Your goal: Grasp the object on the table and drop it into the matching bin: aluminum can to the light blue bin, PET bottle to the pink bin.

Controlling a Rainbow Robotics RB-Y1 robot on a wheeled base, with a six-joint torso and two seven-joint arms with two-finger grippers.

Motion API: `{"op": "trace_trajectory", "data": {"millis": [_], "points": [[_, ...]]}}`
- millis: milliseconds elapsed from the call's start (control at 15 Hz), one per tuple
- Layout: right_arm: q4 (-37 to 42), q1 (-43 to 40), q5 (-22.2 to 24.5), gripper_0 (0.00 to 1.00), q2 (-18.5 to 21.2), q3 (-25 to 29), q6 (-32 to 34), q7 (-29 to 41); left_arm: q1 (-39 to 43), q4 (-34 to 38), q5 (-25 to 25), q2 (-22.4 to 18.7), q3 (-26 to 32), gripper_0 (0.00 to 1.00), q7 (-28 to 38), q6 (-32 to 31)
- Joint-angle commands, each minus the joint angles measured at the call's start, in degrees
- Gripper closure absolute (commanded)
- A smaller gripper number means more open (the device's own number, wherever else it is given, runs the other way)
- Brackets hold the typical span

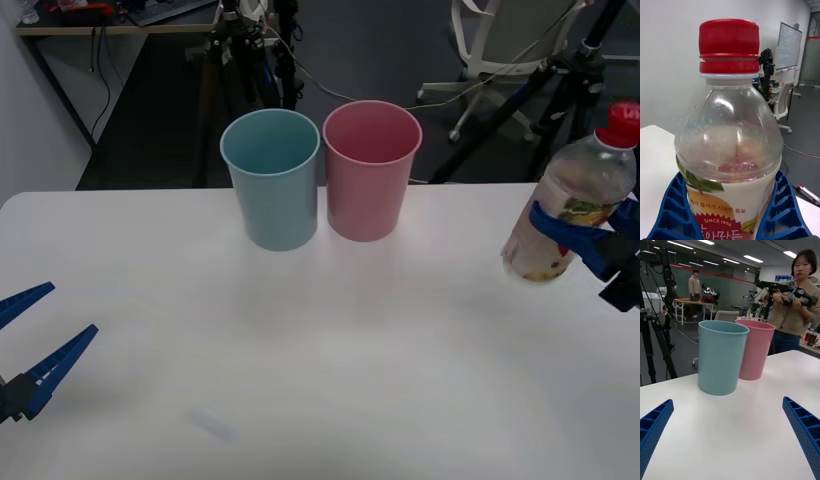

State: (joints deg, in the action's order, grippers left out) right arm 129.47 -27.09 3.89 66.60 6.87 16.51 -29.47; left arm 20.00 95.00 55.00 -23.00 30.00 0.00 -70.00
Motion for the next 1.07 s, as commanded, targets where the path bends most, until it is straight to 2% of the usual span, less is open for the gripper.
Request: {"op": "trace_trajectory", "data": {"millis": [67, 267, 333, 467, 533, 867, 1067], "points": [[0.34, 3.27, -5.91, 1.0, 5.21, 0.07, -1.13, 0.56, 0.0, 0.0, 0.0, 0.0, 0.0, 0.0, 0.0, 0.0], [0.17, 7.58, -12.24, 1.0, 9.6, -0.28, -2.97, 0.64, 0.0, 0.0, 0.0, 0.0, 0.0, 0.0, 0.0, 0.0], [-0.27, 10.74, -14.62, 1.0, 10.83, -1.95, -3.94, 0.56, 0.0, 0.0, 0.0, 0.0, 0.0, 0.0, 0.0, 0.0], [-3.08, 20.85, -18.04, 1.0, 12.24, -9.25, -5.43, 0.56, 0.0, 0.0, 0.0, 0.0, 0.0, 0.0, 0.0, 0.0], [-4.84, 25.86, -18.31, 1.0, 12.15, -12.85, -5.87, 0.64, 0.0, 0.0, 0.0, 0.0, 0.0, 0.0, 0.0, 0.0], [-20.05, 54.69, -19.89, 1.0, 7.76, -36.49, -6.22, 0.73, 0.0, 0.0, 0.0, 0.0, 0.0, 0.0, 0.0, 0.0], [-29.1, 66.55, -20.33, 1.0, 3.54, -45.46, -6.31, 0.73, 0.0, 0.0, 0.0, 0.0, 0.0, 0.0, 0.0, 0.0]]}}
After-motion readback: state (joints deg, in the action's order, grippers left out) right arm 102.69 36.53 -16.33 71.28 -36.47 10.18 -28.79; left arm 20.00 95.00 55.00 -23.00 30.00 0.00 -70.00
